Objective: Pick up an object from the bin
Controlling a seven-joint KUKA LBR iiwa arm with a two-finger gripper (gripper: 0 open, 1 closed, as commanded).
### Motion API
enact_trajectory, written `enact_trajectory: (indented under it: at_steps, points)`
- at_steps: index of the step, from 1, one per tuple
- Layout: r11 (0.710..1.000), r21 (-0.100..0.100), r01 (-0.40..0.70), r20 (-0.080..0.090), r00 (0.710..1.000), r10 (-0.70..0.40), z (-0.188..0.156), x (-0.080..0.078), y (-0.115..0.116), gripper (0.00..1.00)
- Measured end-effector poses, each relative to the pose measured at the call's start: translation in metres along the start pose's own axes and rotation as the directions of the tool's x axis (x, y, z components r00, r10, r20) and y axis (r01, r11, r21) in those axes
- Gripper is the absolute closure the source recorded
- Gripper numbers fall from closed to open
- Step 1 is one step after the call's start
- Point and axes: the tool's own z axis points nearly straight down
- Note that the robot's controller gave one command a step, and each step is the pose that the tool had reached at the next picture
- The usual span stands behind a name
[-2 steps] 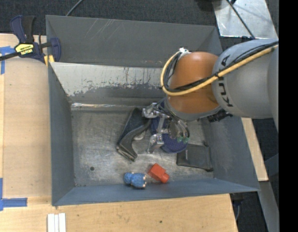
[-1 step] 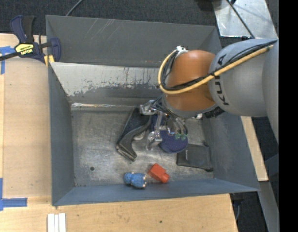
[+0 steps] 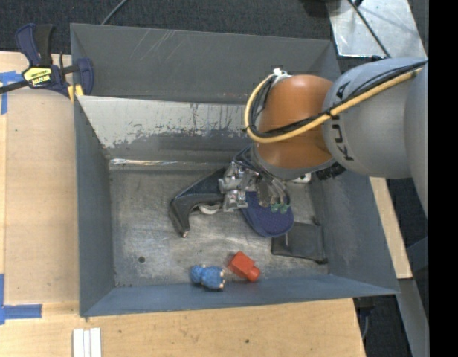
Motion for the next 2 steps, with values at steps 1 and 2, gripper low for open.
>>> enact_trajectory:
  at_steps: [1, 2]
  points:
    - [1.000, 0.000, 0.014, -0.040, 0.999, -0.014, -0.0993, 0.0063, 0.0067, 1.00]
    - [1.000, 0.001, 0.013, -0.050, 0.999, -0.013, -0.0943, 0.0084, 0.0064, 0.00]
